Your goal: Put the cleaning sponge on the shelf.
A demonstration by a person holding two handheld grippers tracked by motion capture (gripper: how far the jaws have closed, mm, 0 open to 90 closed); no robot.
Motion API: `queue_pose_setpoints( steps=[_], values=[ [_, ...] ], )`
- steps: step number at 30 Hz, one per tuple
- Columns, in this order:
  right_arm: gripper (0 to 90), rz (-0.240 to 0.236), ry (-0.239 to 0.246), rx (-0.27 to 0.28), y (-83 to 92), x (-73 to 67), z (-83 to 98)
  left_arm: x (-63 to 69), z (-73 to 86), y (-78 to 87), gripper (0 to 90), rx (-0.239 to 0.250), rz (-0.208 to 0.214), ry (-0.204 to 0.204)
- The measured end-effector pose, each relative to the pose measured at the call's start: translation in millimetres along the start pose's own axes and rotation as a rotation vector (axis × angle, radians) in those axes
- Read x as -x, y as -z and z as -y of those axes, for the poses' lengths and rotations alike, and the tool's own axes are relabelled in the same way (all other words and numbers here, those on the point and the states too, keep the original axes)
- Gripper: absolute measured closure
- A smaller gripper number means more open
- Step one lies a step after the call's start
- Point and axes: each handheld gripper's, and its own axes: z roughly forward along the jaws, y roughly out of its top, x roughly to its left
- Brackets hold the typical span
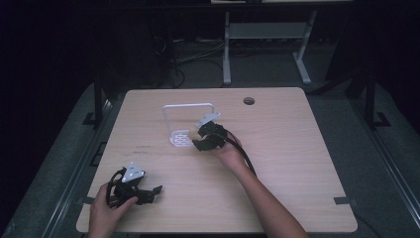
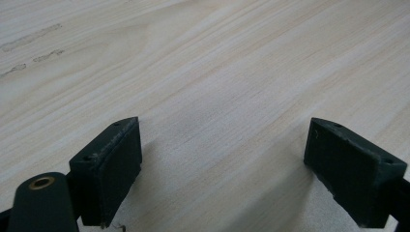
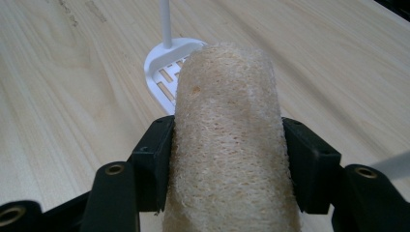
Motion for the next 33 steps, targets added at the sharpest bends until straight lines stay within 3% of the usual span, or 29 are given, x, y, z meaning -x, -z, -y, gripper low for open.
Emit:
queue_pose_setpoints(
  steps=[19, 33],
  values=[
    [41.0, 0.015, 0.018, -0.031, -32.9, -6.0, -10.8, -0.1, 0.0, 0.1, 12.9, 0.000, -0.002, -0.002],
    [40.9, 0.017, 0.030, -0.063, -45.4, -6.0, -14.6, 0.0, -0.1, 0.2, 12.9, -0.002, -0.001, -0.001]
  ],
)
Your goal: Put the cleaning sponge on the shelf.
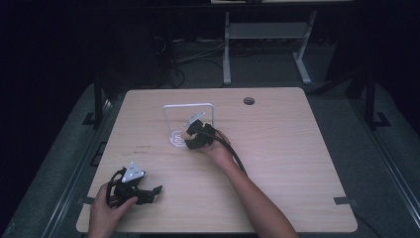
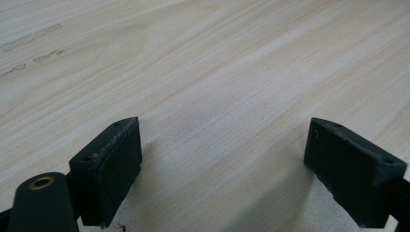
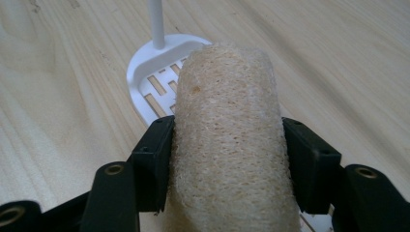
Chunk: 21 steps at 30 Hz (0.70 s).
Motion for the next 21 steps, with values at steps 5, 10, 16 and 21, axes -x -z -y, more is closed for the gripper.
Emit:
queue_pose_setpoints(
  steps=[5, 10, 16, 21],
  values=[
    [40.7, 0.002, 0.001, -0.008, -2.1, -0.3, 0.8, 0.0, 0.0, 0.0, 12.9, 0.000, 0.000, 0.000],
    [40.2, 0.005, 0.002, -0.004, -2.0, -0.2, 0.7, 0.0, 0.0, 0.0, 12.9, 0.000, 0.000, 0.000],
    [38.3, 0.006, 0.002, 0.001, -0.4, -1.0, -0.2, 0.0, 0.0, 0.0, 12.9, 0.000, 0.000, 0.000],
    [36.7, 0.012, 0.004, 0.014, 5.7, -1.6, -2.0, 0.0, 0.0, 0.0, 12.9, 0.000, 0.000, -0.001]
  ],
)
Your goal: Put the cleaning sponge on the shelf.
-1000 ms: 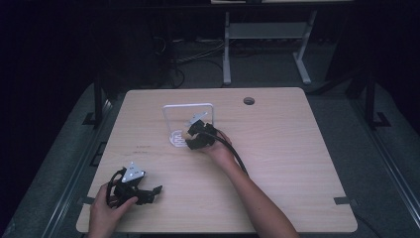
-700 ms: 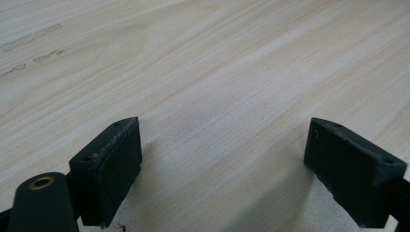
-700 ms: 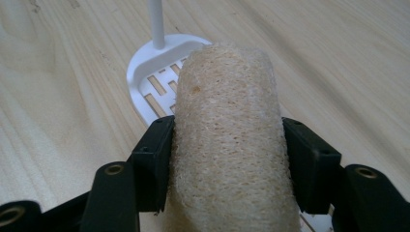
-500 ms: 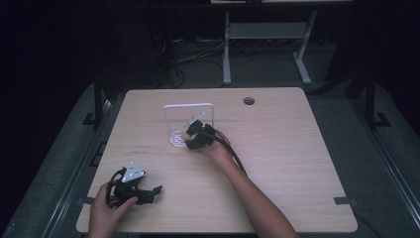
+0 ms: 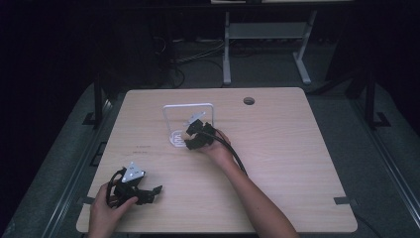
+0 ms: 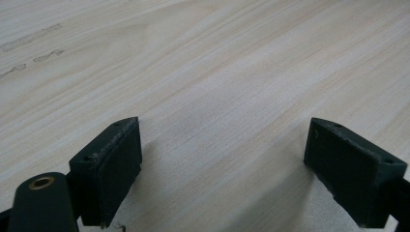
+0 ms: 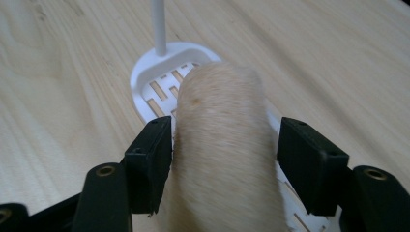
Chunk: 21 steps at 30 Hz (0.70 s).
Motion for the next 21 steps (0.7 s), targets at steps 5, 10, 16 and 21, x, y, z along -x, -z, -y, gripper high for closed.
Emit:
queue_pose_setpoints(
  steps=[5, 10, 16, 21],
  values=[
    [36.9, 0.010, 0.022, 0.040, 15.3, -2.1, -5.0, 0.0, 0.0, 0.0, 12.9, -0.001, 0.000, 0.000],
    [46.5, -0.007, 0.026, 0.078, 33.8, -6.2, -7.8, -0.2, 0.0, 0.1, 12.9, -0.001, -0.001, -0.002],
    [67.3, -0.046, 0.032, 0.086, 42.4, -10.8, -0.8, 0.1, 0.1, -0.2, 12.9, 0.001, -0.002, 0.000],
    [86.0, -0.086, 0.031, 0.073, 42.0, -12.8, 8.3, 0.0, 0.1, -0.2, 12.9, 0.001, 0.000, 0.001]
  ],
)
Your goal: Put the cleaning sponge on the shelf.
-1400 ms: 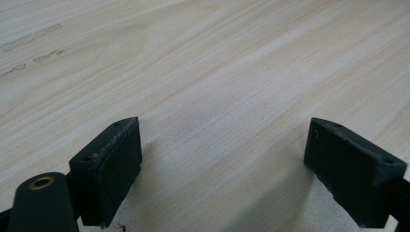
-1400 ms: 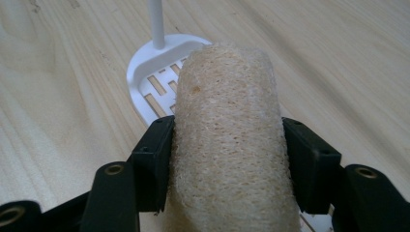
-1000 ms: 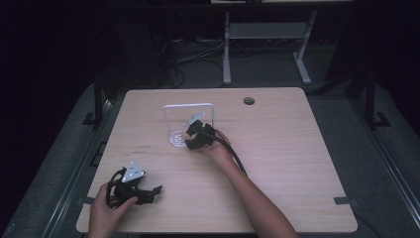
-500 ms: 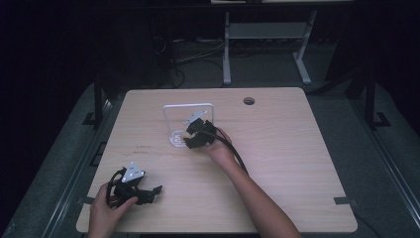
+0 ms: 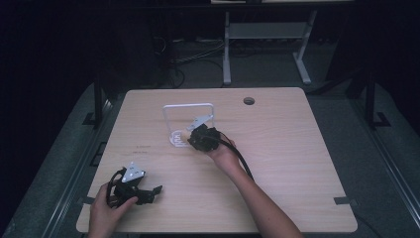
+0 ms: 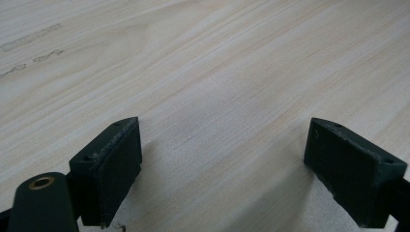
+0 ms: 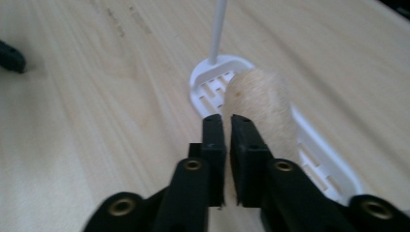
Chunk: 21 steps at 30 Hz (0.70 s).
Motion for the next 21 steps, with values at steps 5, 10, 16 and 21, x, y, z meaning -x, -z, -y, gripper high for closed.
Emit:
queue_pose_setpoints(
  steps=[5, 10, 16, 21],
  values=[
    [89.6, -0.024, -0.003, -0.028, -3.6, -5.4, 6.7, 0.1, 0.0, 0.0, 12.9, 0.001, 0.001, 0.001],
    [89.6, -0.030, -0.005, -0.056, -11.4, -5.6, 12.1, 0.0, -0.1, 0.3, 12.9, -0.003, 0.001, -0.002],
    [89.5, -0.023, -0.019, -0.085, -17.5, -2.0, 19.5, 0.0, -0.1, 0.2, 12.9, -0.002, 0.000, -0.001],
    [89.6, 0.003, -0.028, -0.098, -19.5, 3.1, 24.3, 0.0, -0.1, 0.3, 12.9, -0.002, 0.000, -0.001]
  ],
)
